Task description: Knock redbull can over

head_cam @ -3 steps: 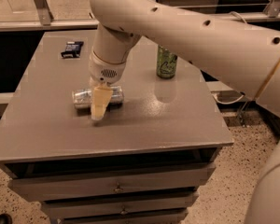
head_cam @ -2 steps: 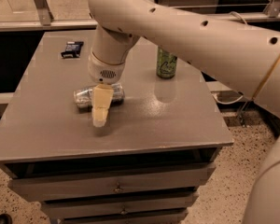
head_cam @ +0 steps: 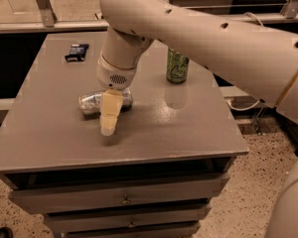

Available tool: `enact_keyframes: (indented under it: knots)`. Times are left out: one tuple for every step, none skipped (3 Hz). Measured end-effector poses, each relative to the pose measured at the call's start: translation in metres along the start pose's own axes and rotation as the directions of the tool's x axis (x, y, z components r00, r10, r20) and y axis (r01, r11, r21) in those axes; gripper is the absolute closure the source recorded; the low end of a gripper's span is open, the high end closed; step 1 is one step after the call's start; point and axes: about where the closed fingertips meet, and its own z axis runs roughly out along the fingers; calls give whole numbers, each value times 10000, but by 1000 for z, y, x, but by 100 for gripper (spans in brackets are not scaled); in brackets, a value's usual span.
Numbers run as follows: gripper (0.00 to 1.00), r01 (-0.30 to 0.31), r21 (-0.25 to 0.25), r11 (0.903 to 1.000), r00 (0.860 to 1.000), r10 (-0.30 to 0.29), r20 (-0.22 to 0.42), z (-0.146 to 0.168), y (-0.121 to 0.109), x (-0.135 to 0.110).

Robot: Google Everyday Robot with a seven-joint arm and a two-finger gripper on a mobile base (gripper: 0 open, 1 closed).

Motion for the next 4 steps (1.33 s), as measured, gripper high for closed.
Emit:
enact_keyframes:
  knots:
    - [0,-396,246,9989,9931,367,1111,-15,3,9]
    - [0,-776,1059,9913,9481,405,3152,-48,7,23]
    - [0,-1215,1777,9766,8800,232,4745,-78,18,40]
    - [0,-2039,2477,9471,7637,-45,6456,-114,41,66]
